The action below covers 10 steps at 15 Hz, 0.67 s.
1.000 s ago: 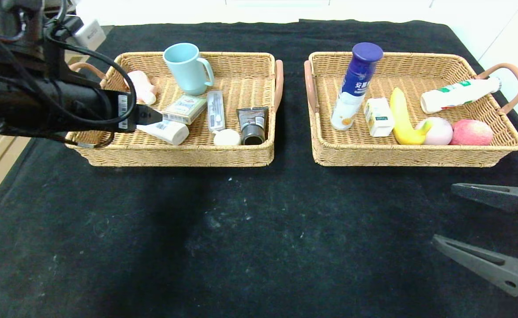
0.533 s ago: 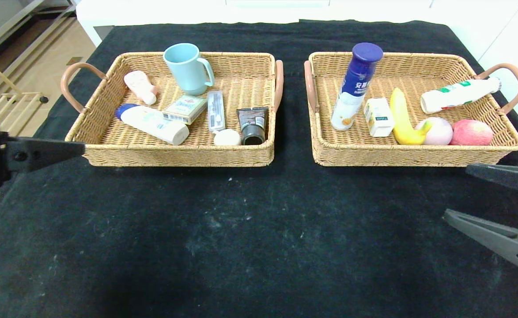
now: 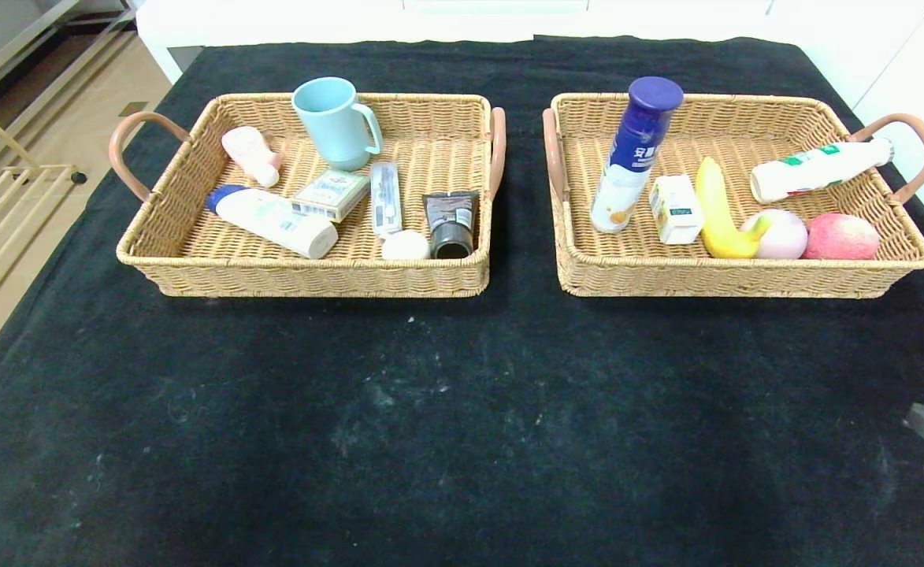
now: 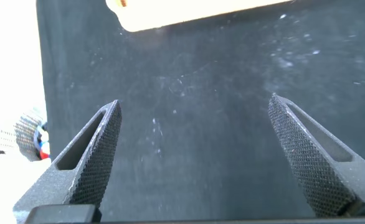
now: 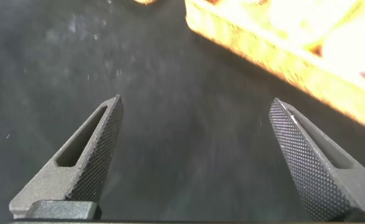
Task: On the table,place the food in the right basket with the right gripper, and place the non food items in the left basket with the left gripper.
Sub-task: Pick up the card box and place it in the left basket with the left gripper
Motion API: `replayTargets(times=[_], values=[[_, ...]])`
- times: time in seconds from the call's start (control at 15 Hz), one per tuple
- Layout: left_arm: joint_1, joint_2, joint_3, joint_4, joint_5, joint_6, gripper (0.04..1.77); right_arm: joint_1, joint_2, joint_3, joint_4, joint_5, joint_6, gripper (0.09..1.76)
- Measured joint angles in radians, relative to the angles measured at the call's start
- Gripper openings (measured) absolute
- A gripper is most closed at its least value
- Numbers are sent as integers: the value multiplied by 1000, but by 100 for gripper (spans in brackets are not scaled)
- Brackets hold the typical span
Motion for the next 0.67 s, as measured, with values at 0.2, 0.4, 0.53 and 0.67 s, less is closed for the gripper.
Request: replayTargets(times=[0.2,0.4,0.53,0.67], values=[[89,-141,8,56,-127,31,170,-116,-133,-30,145,-17,1,171],[161,-258,10,137,-265,37,170,-175,-245,-22,241,-20,1,171],[216,-313,13,171,-336,37,171,-180,-295,20,260,-20,-4,171],[250,-365,18,206,-385,39,171,-181,-343,86,259,-20,-13,171]])
